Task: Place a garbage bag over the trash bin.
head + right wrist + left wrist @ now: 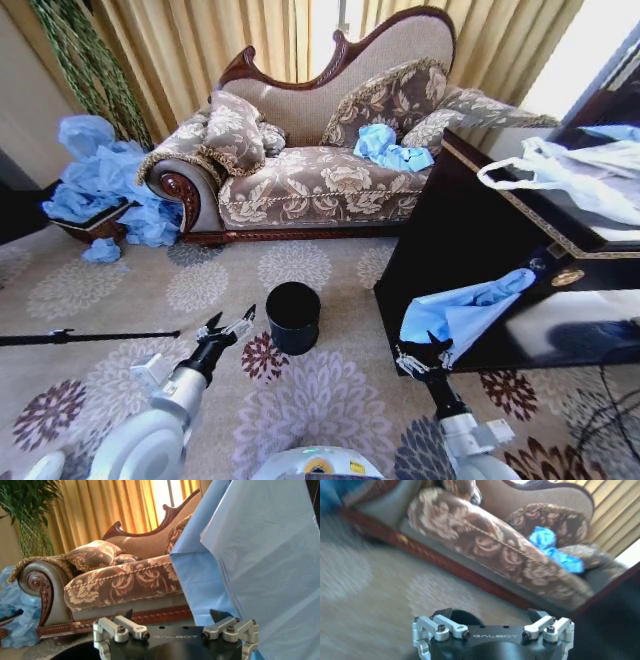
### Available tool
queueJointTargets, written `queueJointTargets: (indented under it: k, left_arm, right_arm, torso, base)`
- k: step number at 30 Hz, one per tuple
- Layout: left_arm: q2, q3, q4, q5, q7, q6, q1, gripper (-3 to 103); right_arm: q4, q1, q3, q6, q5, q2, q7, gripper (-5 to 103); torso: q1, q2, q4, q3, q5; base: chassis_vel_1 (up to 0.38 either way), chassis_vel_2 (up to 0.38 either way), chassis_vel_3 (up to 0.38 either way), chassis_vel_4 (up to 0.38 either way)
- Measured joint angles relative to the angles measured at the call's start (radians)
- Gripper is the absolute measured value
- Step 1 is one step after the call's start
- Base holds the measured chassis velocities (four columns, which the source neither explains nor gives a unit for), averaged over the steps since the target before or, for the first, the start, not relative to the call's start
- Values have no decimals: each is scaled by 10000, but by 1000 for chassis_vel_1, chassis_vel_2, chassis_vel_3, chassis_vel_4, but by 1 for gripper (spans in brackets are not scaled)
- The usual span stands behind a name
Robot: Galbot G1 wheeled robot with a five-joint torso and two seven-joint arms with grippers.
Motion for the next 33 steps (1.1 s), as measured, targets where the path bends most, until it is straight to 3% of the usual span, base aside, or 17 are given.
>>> queueJointTargets:
  k: [3,7,15,21,26,29,33]
  left_arm:
    - [364,116,0,-2299,-347,-1,-586,100]
    - [811,423,0,-3626,-731,173,-1216,100]
    - [1599,1625,1,-4788,-867,263,-1816,100]
    - [1973,2550,48,-6220,-568,-122,-3244,100]
    - [2256,3077,479,-6395,-480,-18,-4265,100]
    - [2392,4037,1040,-6439,-540,33,-5623,100]
    - [2212,4963,1457,-6553,-662,4,-6570,100]
  right_arm:
    - [-102,117,-109,-11,-63,-42,59,100]
    - [-156,137,-181,-11,-178,-14,69,100]
    - [-332,319,-217,17,-337,153,74,100]
    - [-424,429,-294,36,-353,81,88,100]
    - [-552,489,-318,51,-389,43,49,100]
    - [-755,564,-366,134,-572,93,12,100]
    - [-802,546,-378,139,-619,122,16,100]
  torso:
    - [0,0,1,0,0]
    - [0,0,-2,0,0]
    - [0,0,1,0,0]
    - [0,0,-1,0,0]
    - [0,0,-1,0,0]
    - [0,0,0,0,1]
    - [1,0,-1,0,3]
  base:
    - [0,0,0,0]
    - [0,0,0,0]
    - [0,0,0,0]
    - [0,0,0,0]
    - [0,0,0,0]
    - [0,0,0,0]
    - [0,0,0,0]
